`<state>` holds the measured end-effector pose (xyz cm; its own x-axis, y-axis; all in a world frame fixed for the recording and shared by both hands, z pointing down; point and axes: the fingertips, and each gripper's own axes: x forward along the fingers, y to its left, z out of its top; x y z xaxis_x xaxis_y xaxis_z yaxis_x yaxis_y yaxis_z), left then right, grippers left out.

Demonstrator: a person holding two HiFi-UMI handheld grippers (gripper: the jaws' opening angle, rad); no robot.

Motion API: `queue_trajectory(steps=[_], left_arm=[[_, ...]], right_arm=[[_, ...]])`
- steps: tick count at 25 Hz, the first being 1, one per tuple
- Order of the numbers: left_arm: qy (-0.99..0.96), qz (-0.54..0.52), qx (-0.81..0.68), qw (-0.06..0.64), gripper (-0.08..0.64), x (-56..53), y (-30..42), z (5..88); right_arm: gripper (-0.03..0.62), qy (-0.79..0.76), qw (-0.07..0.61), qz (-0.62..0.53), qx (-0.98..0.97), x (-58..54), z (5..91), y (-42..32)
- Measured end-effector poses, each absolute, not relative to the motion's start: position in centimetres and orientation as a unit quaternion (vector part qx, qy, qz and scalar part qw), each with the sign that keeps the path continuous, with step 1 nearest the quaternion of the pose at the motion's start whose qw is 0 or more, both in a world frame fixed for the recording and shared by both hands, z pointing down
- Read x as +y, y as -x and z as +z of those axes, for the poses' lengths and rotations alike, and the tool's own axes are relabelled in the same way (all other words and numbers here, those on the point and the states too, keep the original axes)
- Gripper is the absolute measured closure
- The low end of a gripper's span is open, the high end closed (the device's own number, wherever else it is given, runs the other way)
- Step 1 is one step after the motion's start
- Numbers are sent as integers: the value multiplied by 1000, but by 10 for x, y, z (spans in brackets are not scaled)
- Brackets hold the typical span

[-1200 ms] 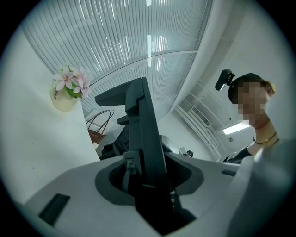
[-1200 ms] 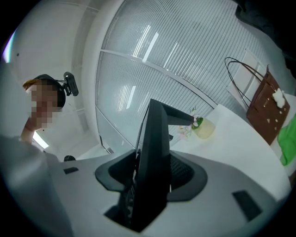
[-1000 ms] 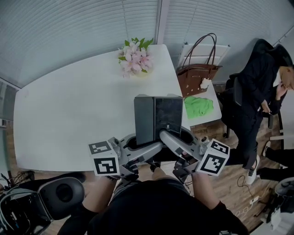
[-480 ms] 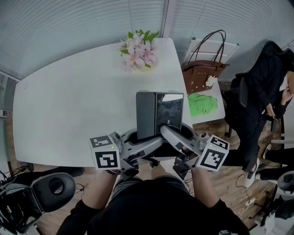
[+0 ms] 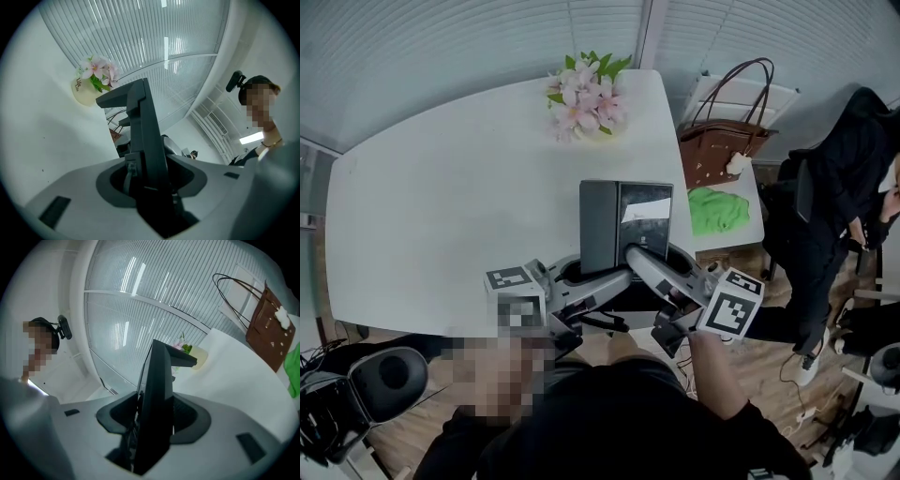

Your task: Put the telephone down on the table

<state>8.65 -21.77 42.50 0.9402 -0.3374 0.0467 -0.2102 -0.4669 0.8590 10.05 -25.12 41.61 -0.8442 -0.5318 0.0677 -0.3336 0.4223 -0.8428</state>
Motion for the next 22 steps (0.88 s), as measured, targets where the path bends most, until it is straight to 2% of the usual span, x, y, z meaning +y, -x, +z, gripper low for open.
queue_trajectory(steps=[22], left_arm=[[-841, -65, -170, 510, 359, -230, -87, 450]], right_arm=[[390, 256, 89, -495, 826, -264, 443, -100]])
